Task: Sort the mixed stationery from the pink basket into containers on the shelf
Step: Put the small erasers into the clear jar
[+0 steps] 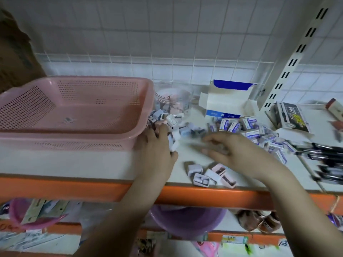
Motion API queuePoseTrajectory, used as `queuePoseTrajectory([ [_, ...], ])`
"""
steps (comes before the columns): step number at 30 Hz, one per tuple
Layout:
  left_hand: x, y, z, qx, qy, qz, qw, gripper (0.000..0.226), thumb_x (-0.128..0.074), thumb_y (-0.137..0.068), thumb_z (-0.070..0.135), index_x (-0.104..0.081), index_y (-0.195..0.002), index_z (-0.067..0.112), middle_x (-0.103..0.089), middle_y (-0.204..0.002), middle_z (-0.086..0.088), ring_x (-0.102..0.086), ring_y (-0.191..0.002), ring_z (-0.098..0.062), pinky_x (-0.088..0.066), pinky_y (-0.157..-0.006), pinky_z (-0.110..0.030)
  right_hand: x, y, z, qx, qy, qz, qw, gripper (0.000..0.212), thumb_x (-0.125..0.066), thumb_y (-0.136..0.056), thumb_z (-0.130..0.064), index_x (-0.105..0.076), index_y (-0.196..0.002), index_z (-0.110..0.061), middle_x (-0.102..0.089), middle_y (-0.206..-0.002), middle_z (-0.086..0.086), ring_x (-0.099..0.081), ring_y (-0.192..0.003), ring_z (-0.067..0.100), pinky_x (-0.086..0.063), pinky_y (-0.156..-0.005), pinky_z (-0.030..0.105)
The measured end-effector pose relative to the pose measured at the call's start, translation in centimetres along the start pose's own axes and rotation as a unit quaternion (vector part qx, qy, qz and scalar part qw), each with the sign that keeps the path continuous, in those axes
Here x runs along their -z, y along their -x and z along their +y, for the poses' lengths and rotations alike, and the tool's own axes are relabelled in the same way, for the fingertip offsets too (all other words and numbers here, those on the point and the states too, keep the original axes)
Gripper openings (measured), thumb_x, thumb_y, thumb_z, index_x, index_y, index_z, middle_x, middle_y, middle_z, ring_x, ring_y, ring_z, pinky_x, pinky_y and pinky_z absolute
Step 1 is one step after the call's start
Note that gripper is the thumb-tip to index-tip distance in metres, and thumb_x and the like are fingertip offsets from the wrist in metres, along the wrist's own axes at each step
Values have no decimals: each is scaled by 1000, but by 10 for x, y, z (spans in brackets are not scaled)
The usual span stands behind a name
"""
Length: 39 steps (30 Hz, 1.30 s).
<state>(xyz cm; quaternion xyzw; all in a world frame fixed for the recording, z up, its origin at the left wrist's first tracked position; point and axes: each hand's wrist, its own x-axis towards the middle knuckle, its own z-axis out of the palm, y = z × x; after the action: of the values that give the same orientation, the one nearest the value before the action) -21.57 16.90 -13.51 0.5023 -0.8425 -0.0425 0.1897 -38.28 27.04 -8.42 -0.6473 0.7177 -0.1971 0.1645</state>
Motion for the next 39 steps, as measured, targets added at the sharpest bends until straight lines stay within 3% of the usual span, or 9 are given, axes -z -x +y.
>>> queuePoseTrajectory([
  [4, -5, 0, -4, -56, -8, 23, 998, 49, -69, -69, 27, -50, -114, 17, -49, -108, -14, -53, -89, -37, -49, -61, -42, -17, 21, -5, -6, 24, -38, 999, 65, -56, -74, -68, -51, -129, -34, -49, -132, -13, -52, -113, 9, -40, -98, 25],
  [7, -4, -2, -4, -34, 0, 19, 999, 50, -70, -73, 28, -54, -119, 16, -52, -113, -16, -53, -97, -37, -49, -68, -41, -32, 24, -4, 28, 79, -24, 996, 79, -39, -67, -80, -50, -130, -35, -46, -136, -17, -43, -123, 11, -37, -103, 33],
  [12, 3, -1, -2, 21, 69, 42, 997, 51, -64, -81, 31, -49, -128, 19, -50, -123, -11, -53, -106, -33, -46, -74, -41, -44, 16, -1, 31, 80, 4, 996, 68, -36, -68, -80, -56, -121, -42, -48, -126, -18, -42, -116, 7, -41, -97, 38],
  [19, 12, 1, 4, 9, 102, 122, 987, 43, -63, -74, 35, -58, -112, 15, -67, -87, -8, -63, -79, -33, -36, -55, -30, -50, -8, -7, -11, 102, 42, 994, 58, -30, -74, -60, -58, -115, -31, -54, -111, -4, -51, -110, 22, -42, -89, 34],
  [23, 30, 2, 18, -11, 112, 146, 983, 38, -66, -75, 35, -59, -108, 17, -67, -89, -1, -64, -81, -30, -33, -58, -26, -51, -8, -8, 14, 163, 46, 985, 79, -17, -67, -80, -53, -118, -31, -50, -112, -4, -47, -107, 19, -38, -83, 33],
  [26, 50, -4, 31, -25, 105, 96, 990, 37, -60, -82, 41, -53, -114, 23, -52, -83, 8, -61, -88, -24, -33, -62, -25, -52, -5, -4, 30, 188, 50, 980, 80, -25, -66, -84, -56, -115, -30, -53, -107, -4, -52, -100, 19, -34, -73, 30],
  [31, 82, -49, 33, -79, 192, -5, 978, 28, -63, -84, 38, -51, -106, 24, -50, -70, 11, -52, -66, -14, -35, -56, -27, -62, -9, -2, 31, 217, 175, 960, 46, -38, -78, -63, -60, -79, -23, -53, -69, -3, -61, -59, 19, -36, -49, 24],
  [34, 90, -98, 29, -85, 224, -49, 970, 22, -64, -84, 31, -51, -94, 17, -54, -79, 4, -51, -66, -13, -39, -58, -25, -64, -8, -2, 19, 203, 190, 960, 40, -41, -79, -57, -60, -76, -22, -54, -66, -4, -60, -55, 19, -34, -50, 23],
  [39, 77, -159, 27, -92, 126, -92, 983, 11, -60, -80, 16, -52, -82, 10, -45, -83, -6, -43, -75, -22, -30, -65, -26, -61, -5, -3, 5, 172, 201, 964, 42, -44, -79, -59, -61, -75, -22, -55, -65, -3, -59, -57, 21, -28, -50, 21],
])
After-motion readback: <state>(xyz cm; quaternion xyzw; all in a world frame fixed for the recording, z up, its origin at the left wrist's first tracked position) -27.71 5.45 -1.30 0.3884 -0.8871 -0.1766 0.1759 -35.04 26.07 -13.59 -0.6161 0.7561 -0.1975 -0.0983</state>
